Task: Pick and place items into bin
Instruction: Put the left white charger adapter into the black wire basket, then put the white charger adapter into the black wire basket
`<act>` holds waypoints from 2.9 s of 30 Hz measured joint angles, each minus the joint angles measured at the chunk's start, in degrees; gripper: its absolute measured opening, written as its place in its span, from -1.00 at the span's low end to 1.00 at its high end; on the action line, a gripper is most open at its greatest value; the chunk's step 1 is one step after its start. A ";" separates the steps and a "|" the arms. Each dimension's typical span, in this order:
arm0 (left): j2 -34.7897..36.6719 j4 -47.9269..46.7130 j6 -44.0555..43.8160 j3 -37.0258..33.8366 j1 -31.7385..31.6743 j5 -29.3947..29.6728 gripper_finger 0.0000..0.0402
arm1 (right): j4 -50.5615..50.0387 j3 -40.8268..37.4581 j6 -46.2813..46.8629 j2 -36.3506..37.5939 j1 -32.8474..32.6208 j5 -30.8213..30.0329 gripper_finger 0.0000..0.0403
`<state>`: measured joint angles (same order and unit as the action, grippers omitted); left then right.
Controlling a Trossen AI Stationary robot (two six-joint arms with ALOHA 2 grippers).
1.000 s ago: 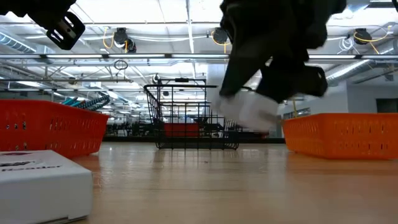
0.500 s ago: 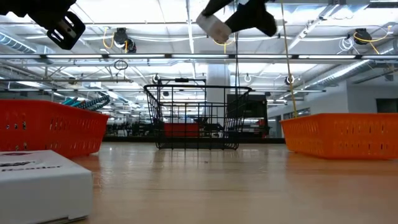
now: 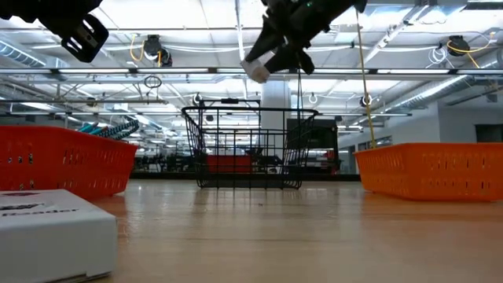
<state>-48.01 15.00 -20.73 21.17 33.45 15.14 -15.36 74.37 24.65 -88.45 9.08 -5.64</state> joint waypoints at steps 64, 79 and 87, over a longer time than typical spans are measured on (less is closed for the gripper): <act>0.02 -2.77 -0.57 0.00 -1.11 0.44 -0.49 | -37.74 33.99 -11.78 -34.08 10.99 17.88 0.04; 0.00 -2.87 -0.72 0.00 -1.11 0.44 -0.49 | -30.14 22.67 -0.11 -11.20 0.17 19.13 0.04; 0.02 -2.93 -0.99 0.00 -1.11 0.44 -0.49 | 5.84 -4.42 19.88 4.55 -16.64 17.41 0.04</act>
<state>-47.99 12.08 -21.72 21.17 32.34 15.57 -9.52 69.95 44.53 -83.90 -7.56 11.78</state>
